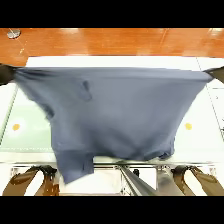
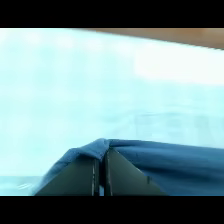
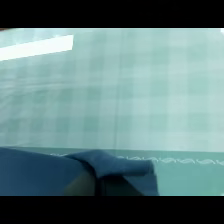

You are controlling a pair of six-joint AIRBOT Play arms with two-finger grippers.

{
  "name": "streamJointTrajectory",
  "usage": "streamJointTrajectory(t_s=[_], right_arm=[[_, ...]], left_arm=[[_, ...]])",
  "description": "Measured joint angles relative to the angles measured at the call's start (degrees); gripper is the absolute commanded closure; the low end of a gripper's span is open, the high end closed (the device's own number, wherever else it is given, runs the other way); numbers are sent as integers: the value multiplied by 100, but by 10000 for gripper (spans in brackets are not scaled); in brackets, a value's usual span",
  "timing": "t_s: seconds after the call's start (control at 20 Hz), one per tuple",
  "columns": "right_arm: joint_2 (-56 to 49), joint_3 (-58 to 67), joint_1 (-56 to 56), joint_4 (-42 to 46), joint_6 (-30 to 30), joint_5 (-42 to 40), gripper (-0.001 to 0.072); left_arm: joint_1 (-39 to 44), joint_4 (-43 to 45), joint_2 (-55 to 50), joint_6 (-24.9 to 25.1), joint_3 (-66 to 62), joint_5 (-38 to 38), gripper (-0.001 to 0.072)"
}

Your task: Fold the shirts.

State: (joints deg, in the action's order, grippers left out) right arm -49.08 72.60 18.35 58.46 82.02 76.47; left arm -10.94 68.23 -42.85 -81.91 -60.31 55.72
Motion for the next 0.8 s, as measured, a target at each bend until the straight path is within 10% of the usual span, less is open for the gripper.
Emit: streamJointTrajectory(t_s=[0.4, 0.8], right_arm=[[-3650, 1156, -90, -1132, -313, -1110, 690], [-5143, 2024, -466, -1377, -133, -1156, 690]], left_arm=[[350, -870, -3119, -116, -883, -1381, 677], [640, -1084, -4415, -197, -1493, -1078, 677]])
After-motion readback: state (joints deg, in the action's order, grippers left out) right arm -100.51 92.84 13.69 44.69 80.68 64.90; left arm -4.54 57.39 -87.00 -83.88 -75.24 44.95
